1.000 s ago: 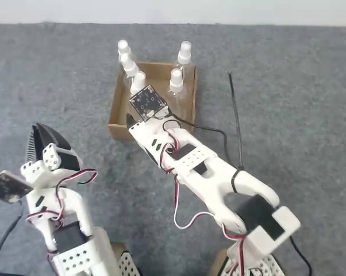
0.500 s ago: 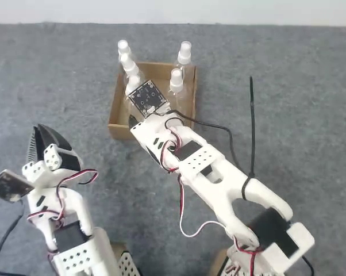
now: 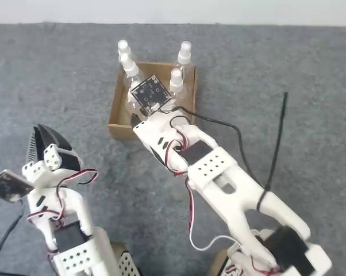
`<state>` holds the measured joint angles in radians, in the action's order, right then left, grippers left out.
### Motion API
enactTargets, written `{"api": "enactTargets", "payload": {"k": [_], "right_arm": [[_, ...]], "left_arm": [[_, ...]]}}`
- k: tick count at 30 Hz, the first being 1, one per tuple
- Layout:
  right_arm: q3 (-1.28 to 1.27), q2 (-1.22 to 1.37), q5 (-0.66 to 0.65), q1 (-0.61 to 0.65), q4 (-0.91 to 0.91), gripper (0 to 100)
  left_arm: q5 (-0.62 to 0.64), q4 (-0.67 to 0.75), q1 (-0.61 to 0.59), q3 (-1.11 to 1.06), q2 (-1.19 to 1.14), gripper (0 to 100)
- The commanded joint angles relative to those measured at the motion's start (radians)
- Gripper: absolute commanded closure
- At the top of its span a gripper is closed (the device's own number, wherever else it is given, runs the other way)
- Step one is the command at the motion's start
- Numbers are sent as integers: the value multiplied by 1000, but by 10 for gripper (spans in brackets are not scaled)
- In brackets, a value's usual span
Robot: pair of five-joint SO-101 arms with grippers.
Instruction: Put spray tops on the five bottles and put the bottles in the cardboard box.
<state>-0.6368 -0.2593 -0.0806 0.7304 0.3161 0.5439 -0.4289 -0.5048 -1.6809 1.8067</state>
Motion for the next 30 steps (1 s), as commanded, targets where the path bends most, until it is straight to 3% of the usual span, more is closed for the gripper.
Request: {"api": "enactTargets", "payload": {"k": [1, 5, 10, 19, 30], "right_arm": [[12, -140, 8, 1, 77, 991], [11, -211, 8, -1, 133, 991], [-57, -315, 8, -18, 94, 991], [-114, -495, 8, -150, 70, 991], [-167, -728, 8, -288, 133, 992]], "left_arm": [[9, 26, 3, 12, 20, 966], [9, 25, 23, 10, 20, 966], [5, -25, 143, -4, 18, 966], [-69, -107, 273, -4, 18, 966], [-109, -115, 292, -4, 18, 966]]}}
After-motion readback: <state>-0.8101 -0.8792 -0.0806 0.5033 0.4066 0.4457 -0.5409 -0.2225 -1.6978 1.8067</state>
